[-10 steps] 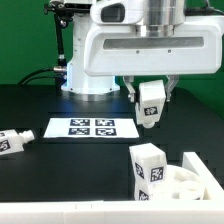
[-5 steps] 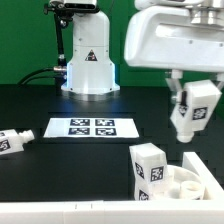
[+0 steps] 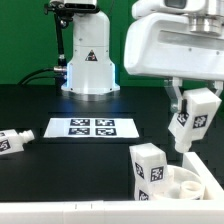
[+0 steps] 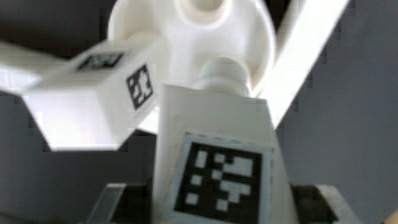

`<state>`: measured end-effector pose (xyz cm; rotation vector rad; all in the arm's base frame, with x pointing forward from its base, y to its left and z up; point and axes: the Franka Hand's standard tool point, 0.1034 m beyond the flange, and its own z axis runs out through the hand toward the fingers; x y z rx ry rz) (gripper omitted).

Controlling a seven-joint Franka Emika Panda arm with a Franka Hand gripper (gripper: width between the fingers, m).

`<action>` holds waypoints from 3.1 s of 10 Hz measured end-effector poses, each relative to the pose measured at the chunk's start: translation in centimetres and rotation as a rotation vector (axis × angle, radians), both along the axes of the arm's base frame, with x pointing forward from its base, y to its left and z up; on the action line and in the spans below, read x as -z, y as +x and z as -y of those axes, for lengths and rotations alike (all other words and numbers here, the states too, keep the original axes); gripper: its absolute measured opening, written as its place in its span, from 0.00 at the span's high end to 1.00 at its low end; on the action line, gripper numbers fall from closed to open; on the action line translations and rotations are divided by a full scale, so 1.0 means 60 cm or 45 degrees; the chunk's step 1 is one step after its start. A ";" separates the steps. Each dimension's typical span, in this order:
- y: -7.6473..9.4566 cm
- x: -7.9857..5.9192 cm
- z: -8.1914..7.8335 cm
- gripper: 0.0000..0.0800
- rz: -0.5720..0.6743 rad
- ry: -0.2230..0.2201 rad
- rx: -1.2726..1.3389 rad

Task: Assemble stool

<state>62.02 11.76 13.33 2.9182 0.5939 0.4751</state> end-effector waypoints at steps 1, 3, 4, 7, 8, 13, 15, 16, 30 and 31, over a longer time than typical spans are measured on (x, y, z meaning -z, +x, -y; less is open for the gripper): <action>0.013 -0.005 -0.009 0.60 0.045 -0.021 -0.091; 0.010 -0.002 -0.008 0.60 0.039 -0.011 -0.073; 0.010 -0.002 -0.008 0.60 0.038 -0.012 -0.074; 0.022 0.031 -0.006 0.60 0.092 -0.001 -0.095; 0.031 0.042 -0.003 0.60 0.129 0.002 -0.115; 0.021 0.074 -0.010 0.60 0.121 0.001 -0.133; 0.016 0.078 -0.014 0.60 0.113 0.003 -0.138; 0.014 0.081 -0.014 0.60 0.110 0.003 -0.139; 0.007 0.100 -0.009 0.60 0.123 0.001 -0.167; 0.009 0.100 -0.010 0.60 0.133 0.007 -0.162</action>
Offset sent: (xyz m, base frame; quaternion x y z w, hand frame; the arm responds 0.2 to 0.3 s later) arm 0.0000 0.0000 0.0000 0.0000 0.0000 0.0000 1.0000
